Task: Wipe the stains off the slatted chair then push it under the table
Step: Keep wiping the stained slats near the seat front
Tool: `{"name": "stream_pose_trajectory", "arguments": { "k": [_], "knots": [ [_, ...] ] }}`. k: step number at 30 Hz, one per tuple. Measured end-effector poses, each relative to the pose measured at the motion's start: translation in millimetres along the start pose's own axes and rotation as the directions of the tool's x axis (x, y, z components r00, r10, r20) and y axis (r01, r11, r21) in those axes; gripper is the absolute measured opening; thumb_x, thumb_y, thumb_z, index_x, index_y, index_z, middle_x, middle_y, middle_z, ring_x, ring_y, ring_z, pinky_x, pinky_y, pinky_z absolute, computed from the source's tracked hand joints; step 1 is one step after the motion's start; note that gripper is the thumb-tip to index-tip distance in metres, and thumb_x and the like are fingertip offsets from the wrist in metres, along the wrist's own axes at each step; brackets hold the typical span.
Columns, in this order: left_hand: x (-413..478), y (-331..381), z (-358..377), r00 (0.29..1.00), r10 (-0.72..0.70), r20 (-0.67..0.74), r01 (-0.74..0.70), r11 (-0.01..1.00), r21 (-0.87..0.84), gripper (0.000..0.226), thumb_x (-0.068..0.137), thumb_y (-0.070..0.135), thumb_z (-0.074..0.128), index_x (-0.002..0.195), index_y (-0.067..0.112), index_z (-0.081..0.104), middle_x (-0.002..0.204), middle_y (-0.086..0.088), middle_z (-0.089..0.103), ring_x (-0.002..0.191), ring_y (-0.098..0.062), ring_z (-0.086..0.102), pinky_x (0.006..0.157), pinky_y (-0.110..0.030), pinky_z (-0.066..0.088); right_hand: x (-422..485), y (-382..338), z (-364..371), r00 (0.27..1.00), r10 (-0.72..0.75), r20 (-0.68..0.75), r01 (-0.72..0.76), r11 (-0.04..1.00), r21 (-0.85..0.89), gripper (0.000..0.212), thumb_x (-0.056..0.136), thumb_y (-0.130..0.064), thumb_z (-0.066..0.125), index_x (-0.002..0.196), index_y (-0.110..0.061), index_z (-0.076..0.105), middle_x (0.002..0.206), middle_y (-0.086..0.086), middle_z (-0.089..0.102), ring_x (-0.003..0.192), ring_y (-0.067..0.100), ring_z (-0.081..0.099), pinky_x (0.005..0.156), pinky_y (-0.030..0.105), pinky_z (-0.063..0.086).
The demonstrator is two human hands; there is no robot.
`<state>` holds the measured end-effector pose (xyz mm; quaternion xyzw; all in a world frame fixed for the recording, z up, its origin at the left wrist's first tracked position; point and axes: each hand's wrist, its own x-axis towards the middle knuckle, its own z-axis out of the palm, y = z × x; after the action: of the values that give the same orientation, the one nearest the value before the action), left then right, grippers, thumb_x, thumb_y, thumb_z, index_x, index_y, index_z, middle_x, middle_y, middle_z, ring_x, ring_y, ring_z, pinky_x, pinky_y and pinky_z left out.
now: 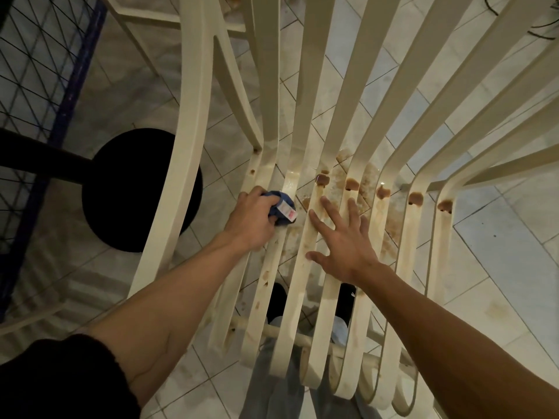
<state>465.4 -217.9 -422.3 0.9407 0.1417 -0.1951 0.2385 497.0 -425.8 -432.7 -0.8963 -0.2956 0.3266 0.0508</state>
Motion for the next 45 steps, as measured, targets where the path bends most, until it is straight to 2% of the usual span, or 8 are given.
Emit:
{"name": "stream_pose_trajectory", "arguments": {
  "k": [9,17,21,27,34,37,41,45],
  "knots": [
    [-41,-6,1,0.988,0.017,0.156,-0.022,0.999,0.03,0.021,0.087,0.016,0.061,0.107,0.018,0.066,0.111,-0.005,0.052,0.103,-0.029,0.049,0.089,-0.036,0.044,1,1,2,1.0,0.018,0.007,-0.019,0.998,0.061,0.087,0.09,-0.058,0.055,0.155,-0.038,0.001,0.16,-0.01,-0.025,0.142,0.035,-0.034,0.116,0.064,-0.003],
    [-13,-2,-4,0.999,0.017,0.034,-0.018,1.0,0.014,0.031,0.086,0.016,0.062,0.117,0.018,0.065,0.115,-0.008,0.053,0.106,-0.033,0.05,0.09,-0.041,0.046,1,0,0,0.999,0.022,0.025,-0.023,0.999,0.041,0.087,0.09,-0.058,0.053,0.155,-0.038,-0.001,0.16,-0.009,-0.025,0.142,0.036,-0.033,0.116,0.065,-0.003],
    [-24,0,-3,0.992,0.06,0.111,-0.072,0.992,0.103,0.027,0.09,0.017,0.058,0.117,0.016,0.063,0.116,-0.008,0.05,0.105,-0.033,0.046,0.091,-0.037,0.041,2,-1,2,0.998,0.021,0.056,-0.022,1.0,0.02,0.088,0.091,-0.059,0.052,0.155,-0.038,-0.005,0.158,-0.007,-0.03,0.14,0.037,-0.035,0.113,0.064,-0.008],
    [-62,-17,7,0.975,0.103,0.195,-0.124,0.988,0.097,0.015,0.089,0.018,0.059,0.103,0.02,0.063,0.105,-0.001,0.047,0.101,-0.028,0.047,0.09,-0.039,0.043,2,-1,2,0.998,0.018,0.057,-0.019,1.0,0.023,0.087,0.092,-0.059,0.051,0.155,-0.038,-0.006,0.158,-0.007,-0.031,0.139,0.036,-0.037,0.112,0.063,-0.01],
    [-25,-7,0,0.997,0.069,0.045,-0.071,0.997,0.04,0.027,0.087,0.011,0.058,0.113,0.017,0.066,0.113,-0.008,0.053,0.103,-0.032,0.05,0.089,-0.036,0.043,2,-3,1,0.998,0.021,0.064,-0.021,1.0,0.011,0.087,0.092,-0.058,0.05,0.155,-0.038,-0.007,0.158,-0.006,-0.032,0.14,0.038,-0.035,0.113,0.064,-0.008],
    [-24,-3,2,0.997,0.044,0.065,-0.048,0.997,0.054,0.024,0.088,0.012,0.058,0.111,0.014,0.066,0.114,-0.009,0.053,0.102,-0.033,0.05,0.089,-0.031,0.036,2,-3,1,0.997,0.026,0.066,-0.026,1.0,0.007,0.087,0.092,-0.058,0.051,0.155,-0.037,-0.006,0.158,-0.006,-0.03,0.14,0.039,-0.034,0.112,0.064,-0.009],
    [-51,-13,8,0.991,0.056,0.118,-0.063,0.996,0.055,0.022,0.088,0.013,0.059,0.108,0.017,0.064,0.11,-0.005,0.051,0.099,-0.031,0.048,0.09,-0.039,0.042,1,-2,0,0.998,0.02,0.058,-0.021,1.0,0.01,0.086,0.092,-0.058,0.051,0.155,-0.037,-0.005,0.159,-0.006,-0.03,0.14,0.039,-0.034,0.112,0.064,-0.01],
    [-81,-19,14,0.986,0.072,0.151,-0.083,0.994,0.066,0.027,0.088,0.013,0.06,0.114,0.019,0.064,0.113,-0.002,0.05,0.101,-0.028,0.046,0.089,-0.035,0.042,0,-3,0,0.998,0.019,0.059,-0.021,0.999,0.026,0.086,0.093,-0.056,0.051,0.155,-0.037,-0.005,0.158,-0.006,-0.031,0.14,0.038,-0.035,0.111,0.063,-0.011]
  ]
}}
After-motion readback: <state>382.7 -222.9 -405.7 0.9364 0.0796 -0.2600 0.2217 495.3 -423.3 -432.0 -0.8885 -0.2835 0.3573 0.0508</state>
